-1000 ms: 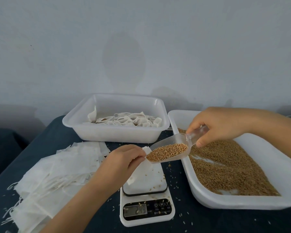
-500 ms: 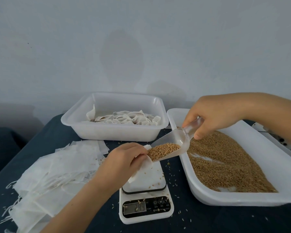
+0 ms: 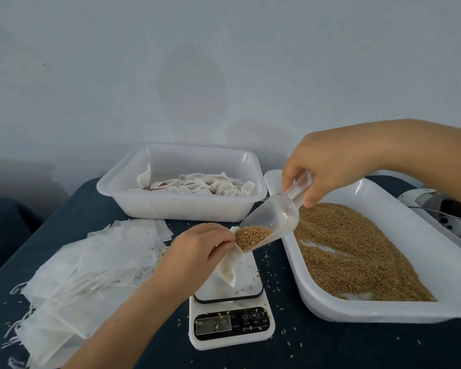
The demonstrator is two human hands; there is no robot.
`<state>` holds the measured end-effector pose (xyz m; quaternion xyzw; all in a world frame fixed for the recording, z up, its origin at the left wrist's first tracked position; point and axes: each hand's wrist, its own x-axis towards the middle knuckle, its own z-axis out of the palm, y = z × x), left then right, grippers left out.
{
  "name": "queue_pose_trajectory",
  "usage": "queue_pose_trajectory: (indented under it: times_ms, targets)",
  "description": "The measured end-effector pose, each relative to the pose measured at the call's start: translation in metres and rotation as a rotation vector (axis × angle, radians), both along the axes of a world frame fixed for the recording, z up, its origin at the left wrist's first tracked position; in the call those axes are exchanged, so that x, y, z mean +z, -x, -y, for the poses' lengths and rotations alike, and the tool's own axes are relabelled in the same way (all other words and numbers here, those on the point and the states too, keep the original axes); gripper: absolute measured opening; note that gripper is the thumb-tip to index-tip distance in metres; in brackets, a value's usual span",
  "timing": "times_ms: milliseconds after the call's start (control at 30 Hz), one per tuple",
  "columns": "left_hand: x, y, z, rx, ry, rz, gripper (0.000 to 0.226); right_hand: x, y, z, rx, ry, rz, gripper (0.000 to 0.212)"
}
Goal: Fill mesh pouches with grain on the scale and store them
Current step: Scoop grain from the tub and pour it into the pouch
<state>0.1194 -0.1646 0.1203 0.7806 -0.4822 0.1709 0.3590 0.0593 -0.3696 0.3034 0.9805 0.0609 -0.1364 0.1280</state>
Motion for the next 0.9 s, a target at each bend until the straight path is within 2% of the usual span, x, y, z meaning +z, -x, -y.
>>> queue_pose_trajectory:
  times_ms: [633, 767, 900]
  targets:
    - [-0.001, 0.001, 0.001, 0.049, 0.002, 0.001, 0.005, 0.018, -0.007, -0.037, 0.142, 0.334, 0.084, 0.036]
    - [0.000, 0.002, -0.001, 0.051, 0.001, -0.002, 0.006, 0.018, -0.005, -0.033, 0.108, 0.263, 0.101, 0.035]
    - [0.002, 0.000, -0.006, 0.056, 0.034, -0.042, 0.007, 0.018, 0.013, 0.003, -0.005, 0.043, 0.123, 0.031]
